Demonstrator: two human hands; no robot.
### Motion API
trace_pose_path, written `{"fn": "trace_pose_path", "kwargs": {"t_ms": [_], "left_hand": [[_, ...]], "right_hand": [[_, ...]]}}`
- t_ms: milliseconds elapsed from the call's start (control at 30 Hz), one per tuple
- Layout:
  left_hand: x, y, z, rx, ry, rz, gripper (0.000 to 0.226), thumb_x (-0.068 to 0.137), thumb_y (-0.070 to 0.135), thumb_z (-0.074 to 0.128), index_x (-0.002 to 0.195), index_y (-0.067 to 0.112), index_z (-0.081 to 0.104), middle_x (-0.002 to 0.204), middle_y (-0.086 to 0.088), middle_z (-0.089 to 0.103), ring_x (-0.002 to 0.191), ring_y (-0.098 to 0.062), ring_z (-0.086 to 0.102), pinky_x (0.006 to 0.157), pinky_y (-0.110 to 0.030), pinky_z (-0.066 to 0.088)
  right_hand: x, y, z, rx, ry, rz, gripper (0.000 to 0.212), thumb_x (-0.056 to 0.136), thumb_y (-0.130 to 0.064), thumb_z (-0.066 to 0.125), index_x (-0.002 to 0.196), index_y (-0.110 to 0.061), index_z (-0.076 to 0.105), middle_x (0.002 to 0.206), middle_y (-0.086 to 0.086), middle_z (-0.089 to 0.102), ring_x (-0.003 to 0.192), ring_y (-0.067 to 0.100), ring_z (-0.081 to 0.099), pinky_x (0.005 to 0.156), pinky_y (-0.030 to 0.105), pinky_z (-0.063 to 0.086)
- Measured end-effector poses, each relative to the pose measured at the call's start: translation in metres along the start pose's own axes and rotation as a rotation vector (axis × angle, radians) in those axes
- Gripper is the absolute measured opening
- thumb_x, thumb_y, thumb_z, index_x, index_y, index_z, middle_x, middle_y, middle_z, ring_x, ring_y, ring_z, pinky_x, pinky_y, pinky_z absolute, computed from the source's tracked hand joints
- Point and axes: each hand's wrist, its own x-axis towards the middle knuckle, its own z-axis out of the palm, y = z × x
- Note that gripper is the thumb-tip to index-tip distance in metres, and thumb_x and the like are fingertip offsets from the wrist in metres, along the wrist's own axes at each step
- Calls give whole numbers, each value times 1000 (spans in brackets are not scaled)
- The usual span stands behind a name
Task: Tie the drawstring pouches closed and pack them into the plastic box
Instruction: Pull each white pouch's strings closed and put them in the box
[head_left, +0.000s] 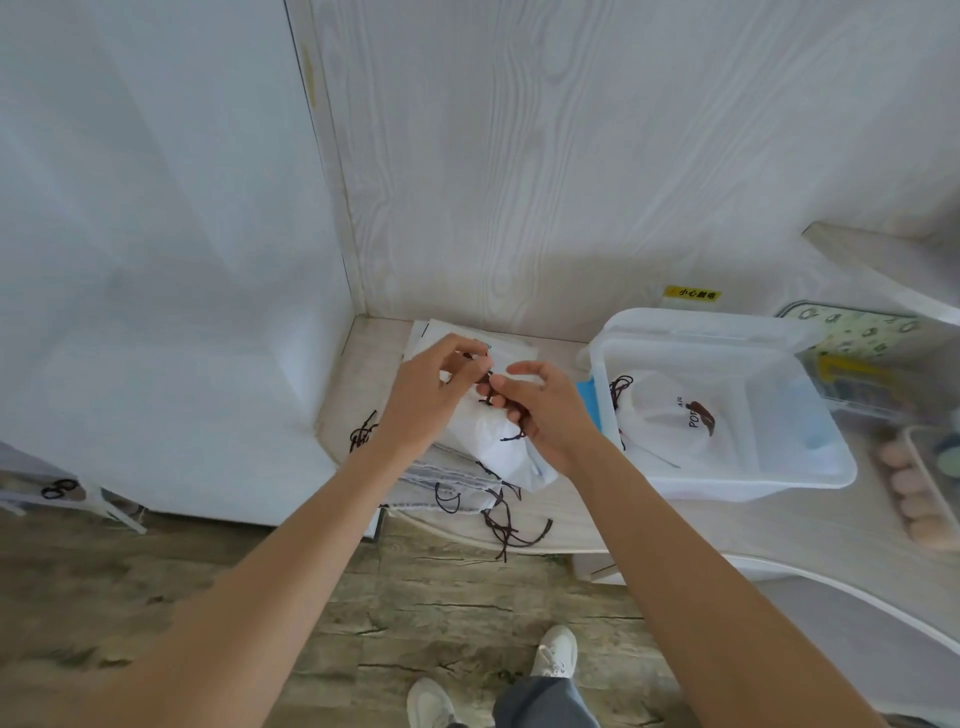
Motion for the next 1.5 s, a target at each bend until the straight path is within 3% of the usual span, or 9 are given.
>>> {"fn": "trace_pose_path", "kwargs": {"t_ms": [200, 367, 500, 600, 767, 967, 1067, 1333, 1500], "left_hand": [[0, -6, -8, 17, 43, 52, 8, 85, 14, 65, 87, 18, 71, 78, 19, 66, 73, 8, 61, 64, -6, 41], [-4, -5, -10, -321, 100, -105, 16, 83, 1, 63, 82, 15, 70, 72, 5, 71, 69, -13, 70, 71, -22, 55], [-12, -2, -6, -608, 147, -219, 17, 85, -5, 59, 88, 9, 68, 73, 1, 73, 72, -15, 71, 68, -17, 55], [-18, -2, -3, -658, 135, -240, 21, 87, -9, 53, 89, 6, 67, 77, -3, 73, 74, -16, 72, 68, -17, 54], [-23, -1, 4, -495, 62, -248, 31, 86, -14, 41, 93, 1, 68, 92, -16, 70, 82, -18, 70, 74, -18, 53], [-22, 0, 8, -235, 74, -141, 5, 85, 14, 65, 88, 18, 64, 83, 5, 70, 79, -9, 66, 74, -23, 51], [-23, -1, 7, -125, 75, -51, 16, 82, 15, 69, 97, 20, 64, 84, 7, 67, 77, -5, 63, 67, -15, 49], [-22, -1, 7, 168, 135, 159, 15, 85, 13, 66, 97, 9, 72, 87, -5, 66, 70, -5, 56, 66, -5, 41], [-18, 0, 7, 167, 101, 42, 12, 88, 13, 61, 94, 9, 70, 85, -1, 63, 69, 0, 52, 64, -4, 37]], "right_hand": [[-2, 0, 1, -22, -62, -34, 8, 85, 1, 61, 89, -5, 57, 75, 8, 70, 57, 8, 60, 52, 15, 43], [-8, 1, -3, -142, -32, -117, 21, 81, 5, 65, 92, -12, 61, 79, 2, 72, 71, 11, 68, 59, 17, 48], [-11, -2, 4, -325, 118, -309, 22, 78, -1, 70, 84, -19, 59, 71, -6, 72, 70, 5, 66, 58, 12, 46], [-11, -2, 8, -449, 139, -399, 23, 79, -4, 71, 82, -23, 58, 72, -6, 70, 66, 1, 65, 60, 13, 46], [-12, 0, 9, -535, 144, -403, 21, 80, -7, 69, 83, -25, 58, 75, -3, 71, 73, 18, 67, 70, 31, 53], [-15, -1, 9, -541, 136, -392, 20, 81, -7, 69, 85, -24, 57, 75, -2, 71, 71, 17, 66, 68, 33, 54], [-16, -2, 9, -530, 130, -377, 20, 82, -7, 68, 86, -24, 57, 73, -5, 70, 70, 16, 66, 67, 36, 54], [-18, -2, 6, -507, 104, -385, 18, 82, -10, 69, 86, -23, 57, 69, -6, 69, 61, 3, 62, 64, 20, 50], [-17, 0, 3, -546, 160, -436, 22, 79, -3, 69, 80, -23, 58, 79, -9, 64, 71, 1, 61, 68, 22, 53]]}}
